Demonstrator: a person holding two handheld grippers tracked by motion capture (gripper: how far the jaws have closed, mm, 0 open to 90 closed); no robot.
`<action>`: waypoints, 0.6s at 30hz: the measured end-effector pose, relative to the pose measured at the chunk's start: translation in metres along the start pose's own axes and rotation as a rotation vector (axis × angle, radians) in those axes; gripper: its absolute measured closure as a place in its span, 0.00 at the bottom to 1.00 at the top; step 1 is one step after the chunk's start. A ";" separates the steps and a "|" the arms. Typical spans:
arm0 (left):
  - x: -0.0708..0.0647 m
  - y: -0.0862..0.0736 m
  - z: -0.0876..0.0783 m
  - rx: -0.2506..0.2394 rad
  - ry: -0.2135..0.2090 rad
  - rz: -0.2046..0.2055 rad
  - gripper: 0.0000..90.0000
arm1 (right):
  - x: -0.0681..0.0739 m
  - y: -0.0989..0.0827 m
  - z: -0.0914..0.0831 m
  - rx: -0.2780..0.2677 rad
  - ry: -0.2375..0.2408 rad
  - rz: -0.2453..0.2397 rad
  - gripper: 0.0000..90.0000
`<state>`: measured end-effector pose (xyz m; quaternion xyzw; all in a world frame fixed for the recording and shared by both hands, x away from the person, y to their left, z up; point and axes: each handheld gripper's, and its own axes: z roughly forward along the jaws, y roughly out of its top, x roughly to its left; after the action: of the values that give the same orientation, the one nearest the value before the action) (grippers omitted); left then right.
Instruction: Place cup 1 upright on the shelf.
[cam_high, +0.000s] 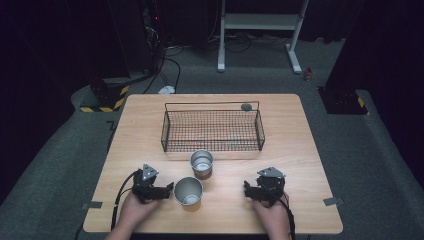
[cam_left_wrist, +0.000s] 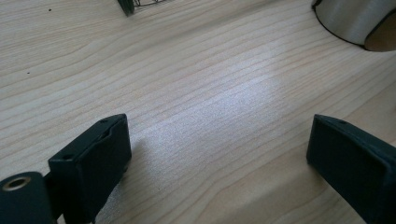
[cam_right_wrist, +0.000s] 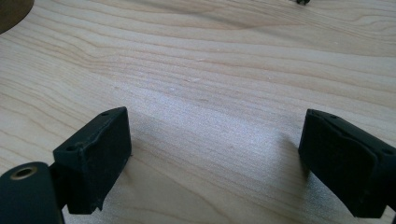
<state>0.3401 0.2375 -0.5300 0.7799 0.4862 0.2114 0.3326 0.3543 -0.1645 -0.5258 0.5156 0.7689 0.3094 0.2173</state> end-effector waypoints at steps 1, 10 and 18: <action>0.000 0.000 0.000 0.000 0.000 0.000 0.08 | 0.000 0.000 0.000 0.000 0.000 0.000 0.10; 0.000 0.000 0.000 0.000 0.001 0.000 0.08 | 0.000 0.000 0.000 0.000 0.000 0.002 0.10; 0.000 -0.001 -0.001 -0.003 -0.002 -0.003 0.08 | 0.000 -0.001 -0.001 0.002 0.001 0.008 0.10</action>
<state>0.3391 0.2384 -0.5301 0.7791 0.4865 0.2108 0.3346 0.3533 -0.1645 -0.5257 0.5186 0.7674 0.3096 0.2152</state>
